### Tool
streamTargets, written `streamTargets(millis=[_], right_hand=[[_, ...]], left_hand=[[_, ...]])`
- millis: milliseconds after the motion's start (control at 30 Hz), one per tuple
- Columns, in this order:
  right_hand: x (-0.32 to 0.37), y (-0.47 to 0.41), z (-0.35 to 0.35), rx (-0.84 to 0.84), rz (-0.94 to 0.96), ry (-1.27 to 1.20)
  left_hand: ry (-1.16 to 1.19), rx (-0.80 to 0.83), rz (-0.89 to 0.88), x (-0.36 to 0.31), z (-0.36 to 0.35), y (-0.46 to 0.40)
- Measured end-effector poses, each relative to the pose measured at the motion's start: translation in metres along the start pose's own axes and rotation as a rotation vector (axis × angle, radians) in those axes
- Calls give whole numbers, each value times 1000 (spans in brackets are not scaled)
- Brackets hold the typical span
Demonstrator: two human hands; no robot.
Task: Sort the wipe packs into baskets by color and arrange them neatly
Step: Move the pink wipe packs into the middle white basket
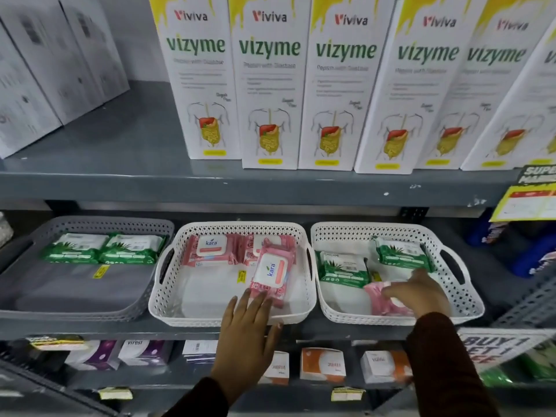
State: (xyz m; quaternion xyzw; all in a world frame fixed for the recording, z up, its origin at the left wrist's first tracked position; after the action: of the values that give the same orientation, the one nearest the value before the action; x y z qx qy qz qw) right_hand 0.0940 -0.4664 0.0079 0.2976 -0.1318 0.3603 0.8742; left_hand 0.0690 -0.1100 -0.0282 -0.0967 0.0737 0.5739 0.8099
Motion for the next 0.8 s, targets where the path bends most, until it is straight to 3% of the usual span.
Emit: streamTargets(millis=[100,167,367,500,600,700,800], right_hand=[[24,21,21,-259,197,-62],[55,41,25,-328,340,-61],[167,110,-59,39,818,-147],[236,153,-149,64,1072,65],[269,163,-198,13,1163,242],[274,156,-239,74,1141,469],[266,148,-242,120,1111,439]], left_hand=[[11,2,1,14,3,7],[12,-11,33,33,7,14],[38,-17,88,88,23,33],[47,-27,108,123,38,42],[39,-34,71,134,49,47],[31,-24,69,135,50,49],[8,-1,93,132,43,46]])
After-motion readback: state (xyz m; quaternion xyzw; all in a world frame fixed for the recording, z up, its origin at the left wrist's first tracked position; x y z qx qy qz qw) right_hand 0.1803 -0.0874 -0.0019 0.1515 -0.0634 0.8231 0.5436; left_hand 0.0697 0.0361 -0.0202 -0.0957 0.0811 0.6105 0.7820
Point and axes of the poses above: each hand's wrist, its own y-axis away from the middle knuckle, its own z-axis out of the back of the hand, x = y × z, the point moved 7 cm from there along -y, towards the middle knuckle, and after that the axes turned 6 degrees about x, right-handed, at the moved point
